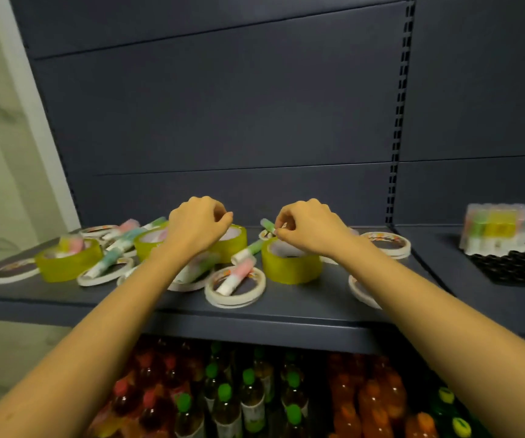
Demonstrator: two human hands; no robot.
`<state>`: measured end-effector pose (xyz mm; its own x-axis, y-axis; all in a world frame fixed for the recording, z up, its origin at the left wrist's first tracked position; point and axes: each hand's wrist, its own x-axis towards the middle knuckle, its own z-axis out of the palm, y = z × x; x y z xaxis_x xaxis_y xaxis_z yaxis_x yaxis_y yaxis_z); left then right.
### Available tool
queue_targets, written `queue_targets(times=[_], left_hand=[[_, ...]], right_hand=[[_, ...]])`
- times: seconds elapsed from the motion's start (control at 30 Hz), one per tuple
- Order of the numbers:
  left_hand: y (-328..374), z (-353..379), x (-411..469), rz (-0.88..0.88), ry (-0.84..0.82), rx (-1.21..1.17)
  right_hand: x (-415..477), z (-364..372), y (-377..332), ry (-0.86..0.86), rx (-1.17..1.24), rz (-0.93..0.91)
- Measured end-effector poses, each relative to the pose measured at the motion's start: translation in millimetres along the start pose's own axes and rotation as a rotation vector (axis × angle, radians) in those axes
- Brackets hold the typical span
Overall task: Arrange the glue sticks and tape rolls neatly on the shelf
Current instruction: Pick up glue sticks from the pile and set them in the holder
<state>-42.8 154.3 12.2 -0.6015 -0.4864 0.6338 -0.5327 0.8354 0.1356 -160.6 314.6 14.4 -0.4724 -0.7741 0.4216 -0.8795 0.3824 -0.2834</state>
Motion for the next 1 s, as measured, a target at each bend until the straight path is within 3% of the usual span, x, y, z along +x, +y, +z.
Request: queue_targets(times=[0.43,0.57,0.67,1.0], left_hand=[[-90,-1,-22,0.067,-0.125,-0.091],[-81,5,-21,0.122,-0.272,-0.199],[-68,13,-19,0.149,-0.338,-0.099],[-50,33,-17,0.161,-0.24,0.156]], right_hand=[[18,71,-71,-0.118,-0.207,0.219],[21,65,-77,-0.022,-0.096,0.241],[20,52,-78,0.074,-0.013,0.26],[0,33,-78,0.246,-0.03,0.196]])
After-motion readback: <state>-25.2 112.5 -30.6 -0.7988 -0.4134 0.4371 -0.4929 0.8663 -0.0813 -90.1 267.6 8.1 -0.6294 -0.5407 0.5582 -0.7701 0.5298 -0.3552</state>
